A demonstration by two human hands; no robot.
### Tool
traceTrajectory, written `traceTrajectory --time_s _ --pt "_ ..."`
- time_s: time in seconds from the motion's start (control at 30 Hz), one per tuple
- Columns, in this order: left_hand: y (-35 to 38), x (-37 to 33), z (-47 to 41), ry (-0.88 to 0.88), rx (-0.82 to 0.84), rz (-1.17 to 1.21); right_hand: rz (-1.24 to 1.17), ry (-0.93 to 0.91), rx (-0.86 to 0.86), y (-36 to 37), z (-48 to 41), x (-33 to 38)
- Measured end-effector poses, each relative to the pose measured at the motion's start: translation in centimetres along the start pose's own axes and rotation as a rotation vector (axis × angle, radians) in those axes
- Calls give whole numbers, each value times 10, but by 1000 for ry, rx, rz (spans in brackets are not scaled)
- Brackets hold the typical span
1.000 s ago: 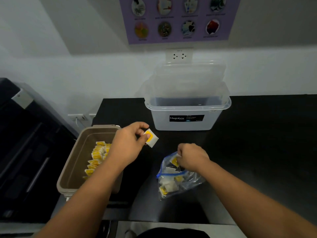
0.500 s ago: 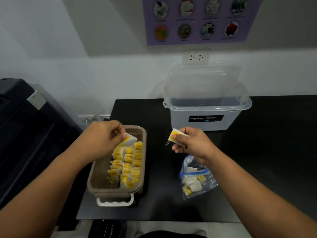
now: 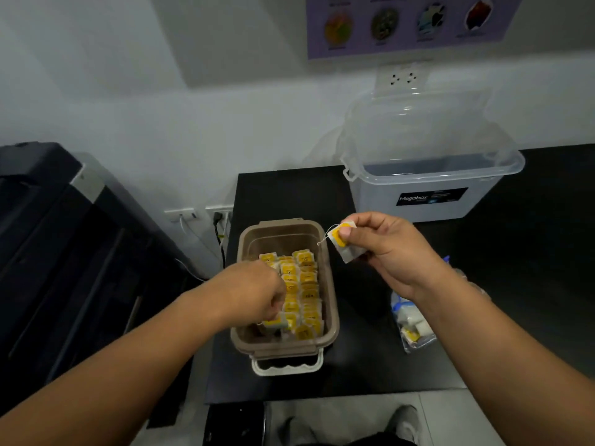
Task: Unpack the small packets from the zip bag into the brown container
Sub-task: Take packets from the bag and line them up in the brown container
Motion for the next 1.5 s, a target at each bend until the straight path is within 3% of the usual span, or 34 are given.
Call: traceTrajectory --time_s 0.27,0.5,0.73,0.83,0.9,1.07,1.3,1.5 --pt "46 3 -17 115 120 -211 38 -60 -50 6 3 -16" --pt "58 -1 -26 91 59 -413 146 -195 -84 21 7 -18" --pt "49 3 -25 91 34 -417 399 -200 100 29 13 -15" --pt "25 16 -15 68 -208 -283 510 -153 185 39 12 -19" --pt "12 33 -4 3 -411 -59 573 -103 254 51 12 -27" --pt "14 67 30 -343 -680 401 745 -11 385 92 10 -56" --pt "51 74 55 -699 -699 785 1080 40 542 127 1 -95" --pt "58 75 58 -719 -669 868 1334 -41 571 135 -8 -115"
Point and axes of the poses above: each hand's wrist, its own z-axis away from the middle knuckle, its own y-axis out of the palm, x = y × z, the point moved 3 cm from there along -z, towards the middle knuckle, and after that the axes turned 12 degrees about -x, right-handed, at the moved point
